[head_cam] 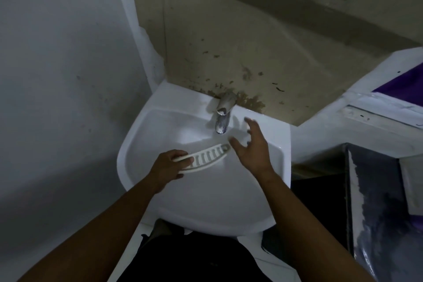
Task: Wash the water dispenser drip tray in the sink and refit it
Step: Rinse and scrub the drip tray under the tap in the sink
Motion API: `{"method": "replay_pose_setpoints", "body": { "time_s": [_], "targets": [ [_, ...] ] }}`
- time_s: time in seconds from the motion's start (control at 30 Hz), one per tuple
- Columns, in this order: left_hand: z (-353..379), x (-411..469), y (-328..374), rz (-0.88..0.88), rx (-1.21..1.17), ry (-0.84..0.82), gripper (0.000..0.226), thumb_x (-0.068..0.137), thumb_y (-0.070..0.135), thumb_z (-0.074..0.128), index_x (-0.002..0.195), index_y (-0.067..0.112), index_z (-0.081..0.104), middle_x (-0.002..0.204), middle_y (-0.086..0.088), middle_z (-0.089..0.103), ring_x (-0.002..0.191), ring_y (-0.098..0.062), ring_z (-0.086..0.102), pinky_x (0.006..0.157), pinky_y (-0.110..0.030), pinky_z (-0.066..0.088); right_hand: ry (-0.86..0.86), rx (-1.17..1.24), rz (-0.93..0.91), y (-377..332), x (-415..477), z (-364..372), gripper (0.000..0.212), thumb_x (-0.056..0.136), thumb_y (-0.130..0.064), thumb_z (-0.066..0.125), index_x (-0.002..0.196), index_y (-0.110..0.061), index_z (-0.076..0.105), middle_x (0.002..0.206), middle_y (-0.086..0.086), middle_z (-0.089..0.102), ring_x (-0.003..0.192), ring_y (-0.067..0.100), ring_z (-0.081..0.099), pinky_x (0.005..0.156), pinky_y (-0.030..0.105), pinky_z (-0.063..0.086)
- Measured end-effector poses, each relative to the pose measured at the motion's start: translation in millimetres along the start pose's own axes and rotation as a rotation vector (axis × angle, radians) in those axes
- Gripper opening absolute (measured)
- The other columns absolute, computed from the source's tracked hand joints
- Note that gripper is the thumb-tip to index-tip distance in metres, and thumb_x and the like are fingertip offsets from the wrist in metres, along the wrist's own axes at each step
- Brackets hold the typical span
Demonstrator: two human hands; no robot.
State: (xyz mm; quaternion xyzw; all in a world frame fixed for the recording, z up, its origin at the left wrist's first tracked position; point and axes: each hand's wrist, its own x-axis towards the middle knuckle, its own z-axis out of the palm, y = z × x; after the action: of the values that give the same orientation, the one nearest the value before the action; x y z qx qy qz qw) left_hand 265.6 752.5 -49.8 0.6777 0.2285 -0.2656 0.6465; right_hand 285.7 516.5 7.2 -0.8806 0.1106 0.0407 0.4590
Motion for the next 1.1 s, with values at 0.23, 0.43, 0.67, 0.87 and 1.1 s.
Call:
{"method": "replay_pose_setpoints", "body": {
  "time_s": [0.23, 0.43, 0.67, 0.87, 1.1],
  "targets": [
    [9.2, 8.0, 6.6, 0.105, 0.029, 0.06, 0.027, 0.075, 0.02, 0.079, 0.1, 0.013, 0.069, 0.099, -0.011, 0.071, 0.081, -0.017, 0.069, 0.062, -0.032, 0.059, -0.154, -0.373, -0.364, -46.2, 52.0, 0.9, 0.062, 0.092, -0.034, 0.061, 0.147, -0.022, 0.035, 0.158, 0.011, 0.025, 0.143, 0.032, 0.028, 0.112, 0.039, 0.033],
    [10.2, 12.0, 12.6, 0.248, 0.125, 0.073, 0.022, 0.074, 0.022, 0.08, 0.095, 0.018, 0.073, 0.09, -0.007, 0.072, 0.077, -0.016, 0.068, 0.063, -0.034, 0.058, -0.113, -0.568, -0.428, -41.0, 59.3, 2.7, 0.052, 0.096, -0.042, 0.05, 0.144, -0.025, 0.039, 0.153, 0.008, 0.034, 0.132, 0.036, 0.038, 0.107, 0.045, 0.04],
    [11.6, 13.4, 20.4, 0.254, 0.119, 0.009, 0.024, 0.072, 0.024, 0.082, 0.094, 0.028, 0.074, 0.089, 0.003, 0.071, 0.078, -0.008, 0.067, 0.062, -0.024, 0.057, -0.117, -0.422, -0.457, -44.8, 66.6, -3.7, 0.043, 0.098, -0.036, 0.047, 0.139, -0.02, 0.046, 0.142, 0.008, 0.048, 0.125, 0.036, 0.046, 0.101, 0.042, 0.039],
    [15.2, 18.1, 20.2, 0.308, 0.185, 0.016, 0.018, 0.07, 0.025, 0.082, 0.084, 0.032, 0.073, 0.077, 0.009, 0.069, 0.065, 0.008, 0.061, 0.058, -0.009, 0.046, 0.006, -0.033, -0.264, -40.3, 62.2, -1.1, 0.05, 0.087, -0.039, 0.067, 0.132, -0.021, 0.052, 0.118, -0.006, 0.063, 0.105, 0.002, 0.054, 0.085, 0.024, 0.051],
    [16.5, 22.6, 16.1, 0.37, 0.281, 0.01, 0.026, 0.07, 0.027, 0.083, 0.094, 0.028, 0.073, 0.079, 0.015, 0.069, 0.072, 0.0, 0.062, 0.064, -0.012, 0.047, 0.059, -0.234, -0.117, 18.4, -11.5, 53.1, 0.033, 0.096, -0.027, 0.052, 0.124, -0.01, 0.059, 0.133, 0.013, 0.057, 0.129, 0.033, 0.047, 0.106, 0.043, 0.038]
  ]
}}
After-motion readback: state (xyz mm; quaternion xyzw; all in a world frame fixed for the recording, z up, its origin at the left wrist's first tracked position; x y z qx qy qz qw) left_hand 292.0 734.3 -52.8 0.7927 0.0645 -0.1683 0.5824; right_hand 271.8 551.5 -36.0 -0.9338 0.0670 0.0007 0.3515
